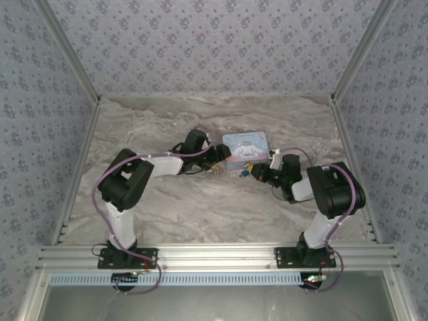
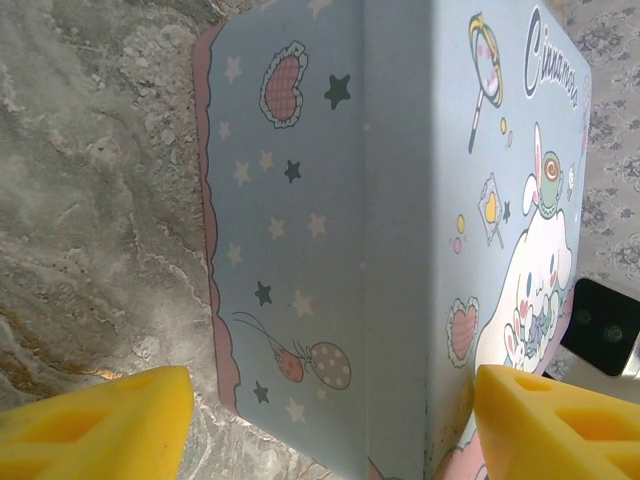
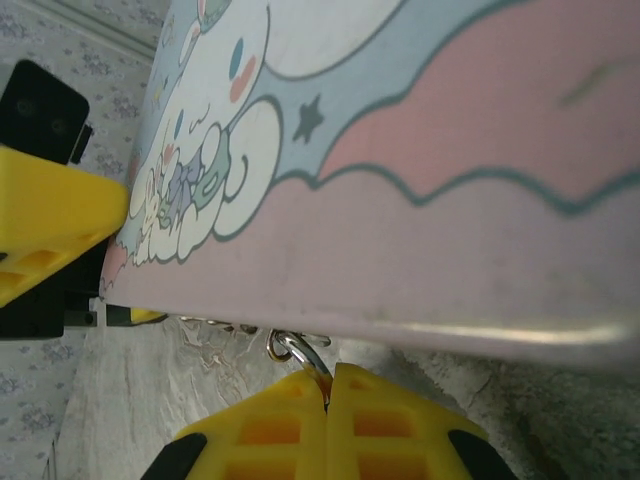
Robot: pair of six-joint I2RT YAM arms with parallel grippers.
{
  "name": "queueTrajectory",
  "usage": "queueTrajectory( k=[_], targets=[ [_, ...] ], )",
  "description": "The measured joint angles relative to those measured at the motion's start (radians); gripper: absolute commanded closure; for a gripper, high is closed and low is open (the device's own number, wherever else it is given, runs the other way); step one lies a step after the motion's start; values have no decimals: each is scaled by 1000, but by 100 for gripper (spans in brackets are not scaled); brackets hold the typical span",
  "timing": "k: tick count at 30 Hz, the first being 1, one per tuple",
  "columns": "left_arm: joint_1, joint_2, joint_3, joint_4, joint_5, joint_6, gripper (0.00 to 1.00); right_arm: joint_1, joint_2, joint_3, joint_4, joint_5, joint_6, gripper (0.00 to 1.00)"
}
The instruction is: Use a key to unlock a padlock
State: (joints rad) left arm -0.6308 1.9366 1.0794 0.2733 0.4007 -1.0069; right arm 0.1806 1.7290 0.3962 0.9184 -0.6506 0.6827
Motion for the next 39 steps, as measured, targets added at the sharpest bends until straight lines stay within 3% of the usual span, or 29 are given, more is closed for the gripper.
queueTrajectory(
  k=[9, 20, 25, 31, 39],
  targets=[
    [0, -5, -7, 2, -4, 0, 27, -29, -10, -14, 22, 1, 29, 98],
    [0, -45, -72, 40, -5, -8, 22, -77, -177, -67, -98, 13, -11, 98],
    [0, -134, -136, 58, -27, -12, 19, -77, -332, -85, -256, 23, -64, 98],
    [0, -317, -220, 137, -79, -1, 16, -70, -574, -72, -579, 43, -143, 97],
    [2, -556, -374, 205, -163, 81, 13, 16, -764, -13, -975, 62, -198, 97]
  ],
)
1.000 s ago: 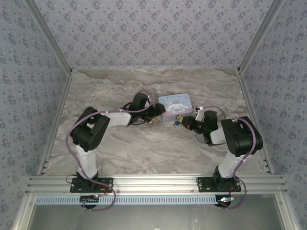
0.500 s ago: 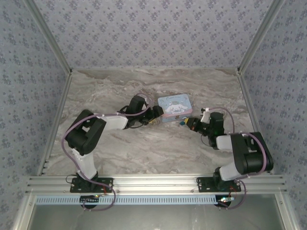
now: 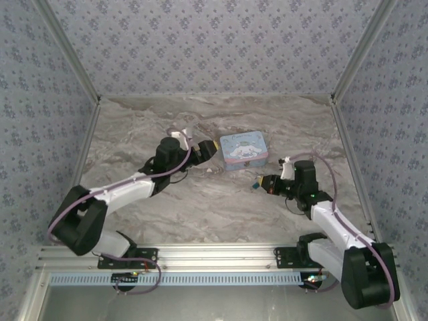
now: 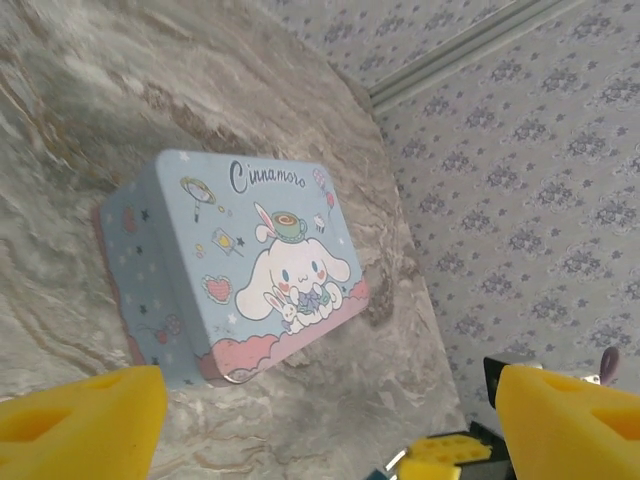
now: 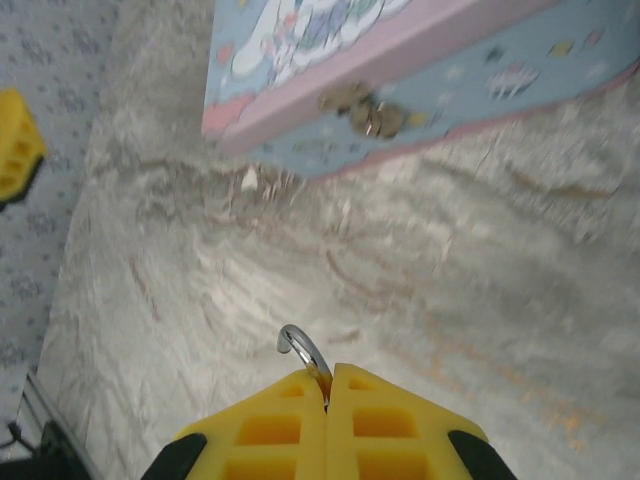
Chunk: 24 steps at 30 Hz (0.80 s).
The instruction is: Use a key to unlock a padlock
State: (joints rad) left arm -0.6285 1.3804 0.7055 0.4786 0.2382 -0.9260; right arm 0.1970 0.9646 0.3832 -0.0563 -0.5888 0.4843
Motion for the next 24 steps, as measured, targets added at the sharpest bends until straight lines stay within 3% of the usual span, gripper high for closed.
queueTrajectory(
  k=[12, 24],
  targets=[
    [14, -412, -116, -175, -215, 186, 5, 256, 82, 148, -373, 105, -58, 97],
    [16, -415, -151, -245, -252, 188, 5, 312, 321, 226, -436, 142, -91, 97]
  ],
)
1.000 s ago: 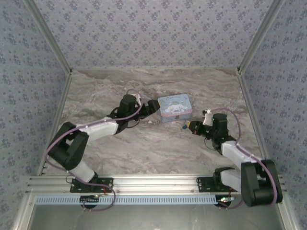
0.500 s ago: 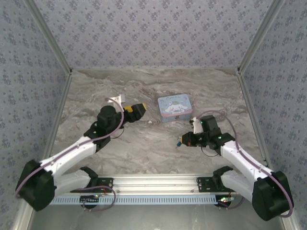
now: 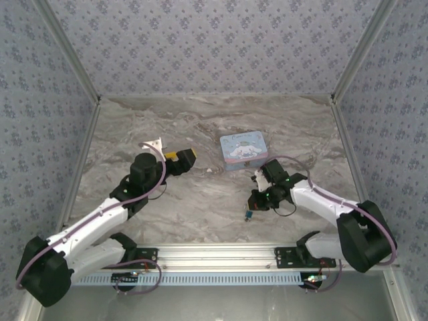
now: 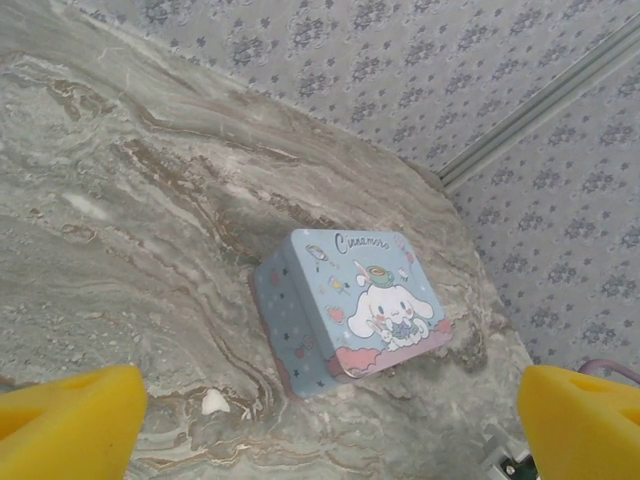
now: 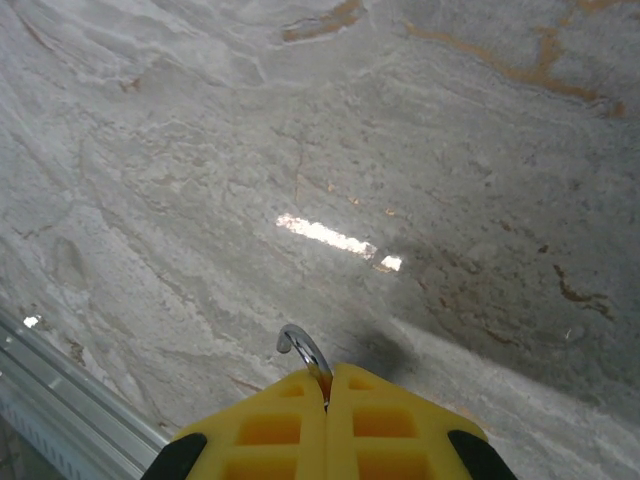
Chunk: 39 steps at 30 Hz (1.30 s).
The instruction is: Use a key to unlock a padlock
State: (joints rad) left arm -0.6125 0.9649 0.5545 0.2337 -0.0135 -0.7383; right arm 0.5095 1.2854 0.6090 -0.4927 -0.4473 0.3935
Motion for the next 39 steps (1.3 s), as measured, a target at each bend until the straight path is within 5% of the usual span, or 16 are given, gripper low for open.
queueTrajectory(
  k=[13, 19, 23, 32, 39],
  targets=[
    [2, -40, -8, -66, -49, -23, 4, -1, 125, 39, 63, -13, -26, 88],
    [4, -42, -8, -104, -55, -21, 4, -3, 102, 41, 67, 4, -46, 71],
    [8, -42, -8, -128, -56, -15, 4, -23, 23, 41, 66, 27, -50, 69],
    [23, -42, 18, -209, -116, 22, 4, -174, -169, 43, 51, 94, -90, 60],
    [30, -26, 109, -277, -282, 241, 3, -315, -264, 48, 58, 195, -150, 41]
  ],
)
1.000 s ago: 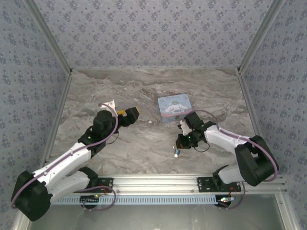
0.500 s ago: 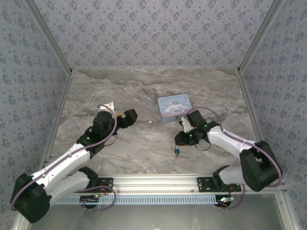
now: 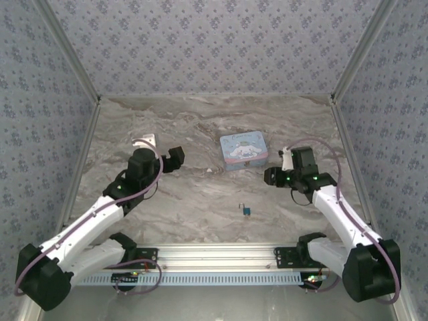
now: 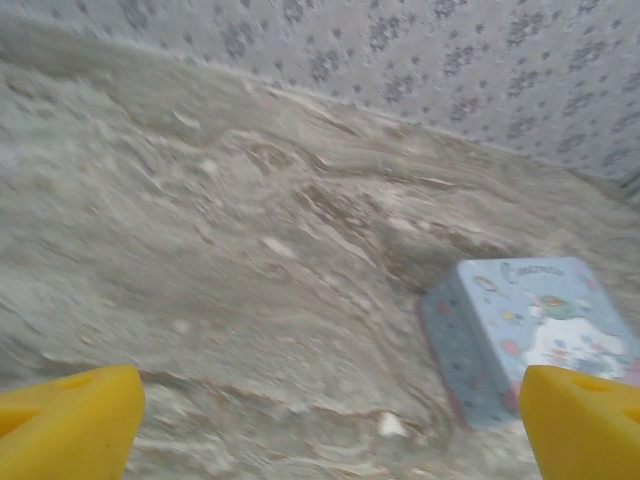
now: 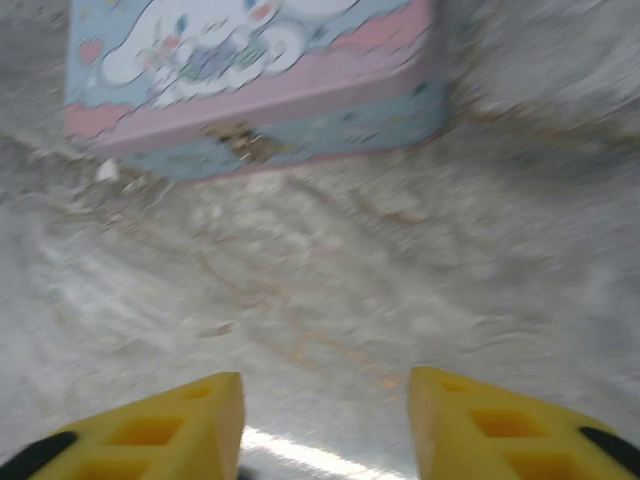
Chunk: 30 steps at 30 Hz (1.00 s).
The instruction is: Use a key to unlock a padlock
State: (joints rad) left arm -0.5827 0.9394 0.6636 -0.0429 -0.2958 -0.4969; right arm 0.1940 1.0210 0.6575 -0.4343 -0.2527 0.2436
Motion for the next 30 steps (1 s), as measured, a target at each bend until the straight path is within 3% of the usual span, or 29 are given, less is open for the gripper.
queueTrajectory(
  k=[4, 9, 15, 21, 30],
  targets=[
    [4, 6, 1, -5, -67, 150, 2, -75, -42, -1, 26, 85, -8, 29],
    [14, 6, -6, 14, -124, 301, 2, -167, -105, -36, 110, 154, -4, 0],
    [43, 9, -52, 42, -175, 417, 1, -249, -129, -155, 280, 241, -19, 0],
    [68, 6, -108, 73, -195, 437, 1, -270, -118, -317, 504, 329, -70, 0],
    [100, -53, -180, 114, -195, 436, 1, -275, -61, -328, 686, 354, -68, 0]
  ],
)
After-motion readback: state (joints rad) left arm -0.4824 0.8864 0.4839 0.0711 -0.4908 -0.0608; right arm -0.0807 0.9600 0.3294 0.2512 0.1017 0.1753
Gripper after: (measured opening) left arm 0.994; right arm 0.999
